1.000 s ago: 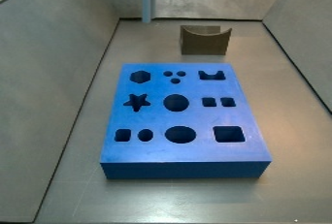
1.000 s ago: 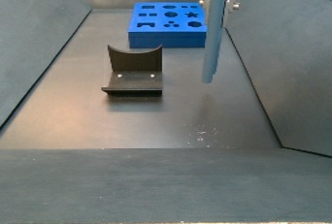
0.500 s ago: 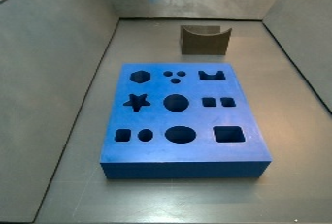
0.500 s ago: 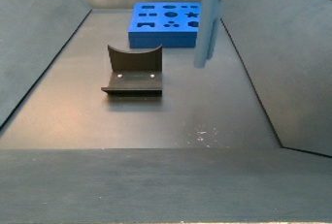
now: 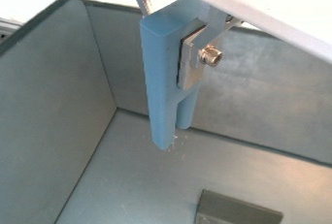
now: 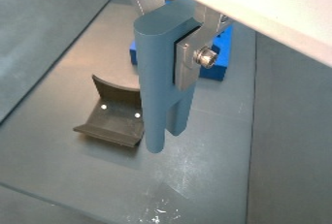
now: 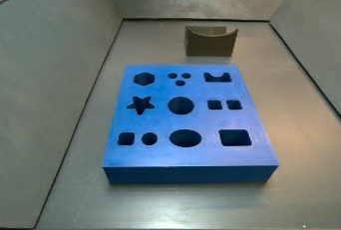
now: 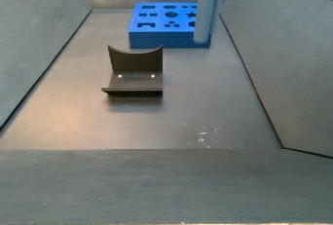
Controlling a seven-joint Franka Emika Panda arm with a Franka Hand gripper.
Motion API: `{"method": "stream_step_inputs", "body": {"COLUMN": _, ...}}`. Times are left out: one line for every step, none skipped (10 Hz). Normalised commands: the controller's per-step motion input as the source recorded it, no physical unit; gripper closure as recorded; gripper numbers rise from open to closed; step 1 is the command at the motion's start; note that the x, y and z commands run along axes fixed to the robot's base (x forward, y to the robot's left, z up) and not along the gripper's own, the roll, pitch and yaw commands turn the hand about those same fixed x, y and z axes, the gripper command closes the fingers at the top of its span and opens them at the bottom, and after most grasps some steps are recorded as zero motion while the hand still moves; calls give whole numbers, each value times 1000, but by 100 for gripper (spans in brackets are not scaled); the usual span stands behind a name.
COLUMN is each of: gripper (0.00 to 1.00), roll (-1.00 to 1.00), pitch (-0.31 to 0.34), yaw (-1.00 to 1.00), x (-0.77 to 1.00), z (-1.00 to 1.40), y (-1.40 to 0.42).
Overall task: Pick up the square-circle object. Move up. Move to above the board. Insert the square-circle object.
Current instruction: Move to above the board.
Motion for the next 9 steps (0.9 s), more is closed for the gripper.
{"method": "stream_step_inputs", "body": {"gripper": 100, "roll": -121, "pitch": 65, "yaw": -39, "x": 35, "z": 614, "y": 67}}
{"method": "stream_step_inputs", "body": {"gripper": 100, "roll": -118, "pitch": 68, "yaw": -38, "x": 22, "z": 391, "y": 48}}
{"method": "stream_step_inputs", "body": {"gripper": 100, "roll": -115, "pitch": 68, "yaw": -39, "x": 18, "z": 226, "y": 40}}
{"method": "stream_step_inputs", "body": {"gripper": 100, "roll": 37, "pitch": 169, "yaw": 1000, "x": 64, "z": 44, "y": -1000}}
{"method": "stream_step_inputs", "body": {"gripper": 100, "roll": 46, "pitch": 168, "yaw": 1000, "x": 65, "z": 36, "y": -1000}}
{"method": "stream_step_inputs", "body": {"gripper": 100, "roll": 105, "pitch": 173, "yaw": 1000, "x": 62, "z": 41, "y": -1000}}
{"method": "stream_step_inputs", "body": {"gripper": 100, "roll": 92, "pitch": 168, "yaw": 1000, "x": 61, "z": 42, "y": -1000}}
{"method": "stream_step_inputs", "body": {"gripper": 100, "roll": 95, "pitch": 153, "yaw": 857, "x": 63, "z": 44, "y": -1000}}
{"method": "stream_step_inputs", "body": {"gripper": 100, "roll": 77, "pitch": 127, "yaw": 613, "x": 63, "z": 49, "y": -1000}}
